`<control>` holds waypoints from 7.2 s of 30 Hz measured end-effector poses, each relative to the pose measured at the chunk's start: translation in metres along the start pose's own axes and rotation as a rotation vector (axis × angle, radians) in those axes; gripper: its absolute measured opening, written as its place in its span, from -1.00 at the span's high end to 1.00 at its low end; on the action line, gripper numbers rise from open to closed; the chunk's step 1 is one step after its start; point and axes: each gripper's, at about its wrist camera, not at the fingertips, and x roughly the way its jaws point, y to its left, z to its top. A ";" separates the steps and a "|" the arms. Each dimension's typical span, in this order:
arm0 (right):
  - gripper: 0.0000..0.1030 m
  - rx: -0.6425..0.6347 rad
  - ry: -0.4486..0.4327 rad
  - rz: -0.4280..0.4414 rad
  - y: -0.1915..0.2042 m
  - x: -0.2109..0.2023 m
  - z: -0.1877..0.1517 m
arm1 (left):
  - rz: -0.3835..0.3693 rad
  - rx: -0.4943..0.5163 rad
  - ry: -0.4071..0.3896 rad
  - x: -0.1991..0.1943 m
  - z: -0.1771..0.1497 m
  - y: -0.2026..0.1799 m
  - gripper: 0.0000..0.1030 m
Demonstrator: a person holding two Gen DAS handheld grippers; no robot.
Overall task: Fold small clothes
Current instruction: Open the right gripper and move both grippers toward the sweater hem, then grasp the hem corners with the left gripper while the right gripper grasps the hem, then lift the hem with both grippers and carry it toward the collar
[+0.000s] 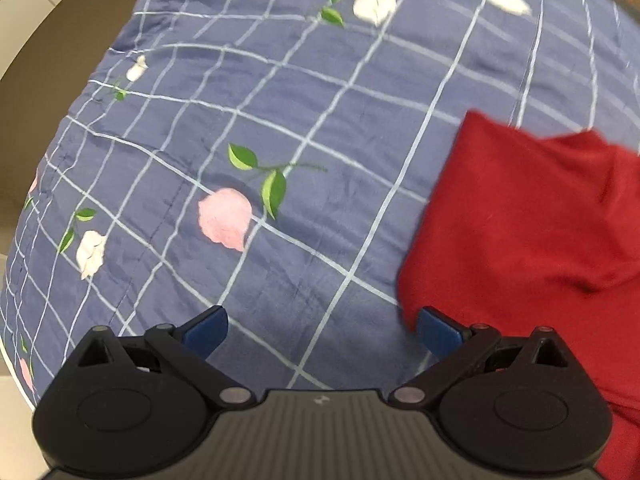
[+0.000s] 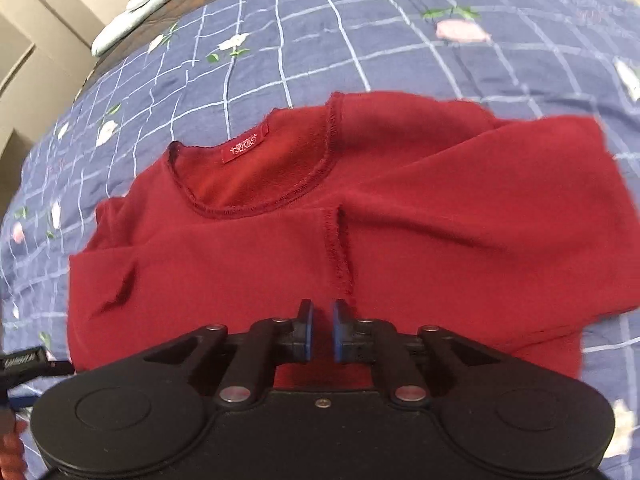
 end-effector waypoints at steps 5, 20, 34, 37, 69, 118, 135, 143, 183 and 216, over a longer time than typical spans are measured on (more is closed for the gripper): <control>0.42 0.004 -0.017 -0.024 -0.019 -0.029 -0.022 | 0.004 0.025 0.040 0.019 0.004 -0.006 -1.00; -0.92 0.153 0.072 -0.056 -0.109 -0.094 -0.129 | -0.037 0.056 0.038 -0.030 -0.075 0.003 -0.99; -0.99 0.128 0.260 -0.030 -0.113 -0.091 -0.211 | -0.043 0.236 0.189 -0.028 -0.209 0.022 -0.99; -0.98 0.073 0.252 -0.059 -0.109 -0.095 -0.224 | -0.043 0.276 0.203 -0.023 -0.228 0.026 -0.99; -0.86 -0.146 0.079 -0.142 -0.113 -0.237 -0.384 | -0.131 0.282 0.037 -0.117 -0.384 0.183 -0.99; 0.77 0.071 0.219 -0.052 -0.149 -0.155 -0.268 | -0.248 0.280 0.124 -0.067 -0.308 0.048 0.93; 1.00 -0.092 0.188 -0.111 -0.131 -0.190 -0.279 | -0.212 0.229 0.087 -0.086 -0.312 0.108 1.00; 0.60 -0.142 0.180 -0.118 -0.125 -0.186 -0.285 | -0.265 0.179 0.081 -0.083 -0.309 0.119 0.92; 0.77 -0.741 0.261 0.096 -0.034 -0.121 -0.246 | -0.180 0.857 -0.213 -0.088 -0.355 -0.024 -0.98; -0.09 -0.415 0.292 0.125 -0.042 -0.129 -0.203 | -0.216 0.801 -0.184 -0.094 -0.278 -0.030 0.90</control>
